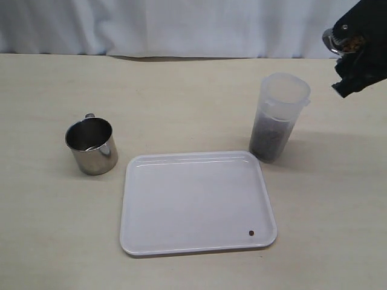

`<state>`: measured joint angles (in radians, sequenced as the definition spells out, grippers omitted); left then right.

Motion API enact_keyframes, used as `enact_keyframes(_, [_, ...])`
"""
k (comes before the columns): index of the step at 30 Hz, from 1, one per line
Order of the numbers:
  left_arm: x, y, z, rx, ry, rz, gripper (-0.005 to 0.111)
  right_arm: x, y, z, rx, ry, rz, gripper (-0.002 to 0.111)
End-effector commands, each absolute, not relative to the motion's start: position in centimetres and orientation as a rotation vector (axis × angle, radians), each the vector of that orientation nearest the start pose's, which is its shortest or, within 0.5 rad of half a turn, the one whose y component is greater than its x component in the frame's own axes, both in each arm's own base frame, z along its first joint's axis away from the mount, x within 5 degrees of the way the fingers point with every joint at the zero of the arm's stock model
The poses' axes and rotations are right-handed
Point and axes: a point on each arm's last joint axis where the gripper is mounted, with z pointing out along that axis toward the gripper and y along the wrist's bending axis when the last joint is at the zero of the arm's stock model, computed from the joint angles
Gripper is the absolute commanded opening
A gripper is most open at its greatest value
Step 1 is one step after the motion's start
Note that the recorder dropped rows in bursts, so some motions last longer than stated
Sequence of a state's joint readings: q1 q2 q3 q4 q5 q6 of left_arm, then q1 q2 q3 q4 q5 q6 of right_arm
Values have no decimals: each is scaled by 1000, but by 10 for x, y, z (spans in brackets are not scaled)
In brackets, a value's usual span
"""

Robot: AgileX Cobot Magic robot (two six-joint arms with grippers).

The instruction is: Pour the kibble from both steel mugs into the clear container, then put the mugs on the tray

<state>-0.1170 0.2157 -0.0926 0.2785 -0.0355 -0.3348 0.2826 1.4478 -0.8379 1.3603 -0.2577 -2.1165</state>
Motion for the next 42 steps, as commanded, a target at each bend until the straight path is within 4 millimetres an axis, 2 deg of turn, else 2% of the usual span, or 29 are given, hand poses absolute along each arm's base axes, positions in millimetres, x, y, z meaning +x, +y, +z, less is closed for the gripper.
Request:
enact_keyframes(1, [74, -9, 234, 49, 1571, -147, 0, 309, 69, 269, -960, 1803, -574, 5])
enact_keyframes(5, [74, -9, 234, 49, 1571, -147, 0, 310, 69, 273, -987, 1772, -597, 5])
enact_keyframes(14, [74, -9, 234, 49, 1571, -147, 0, 305, 90, 275, -1085, 1688, -610, 5])
enact_keyframes(24, [74, -9, 234, 51, 1571, -146, 0, 305, 92, 277, -1113, 1650, -658, 5])
enact_keyframes(42, [74, -9, 234, 51, 1571, -146, 0, 306, 97, 275, -1282, 1531, -716, 5])
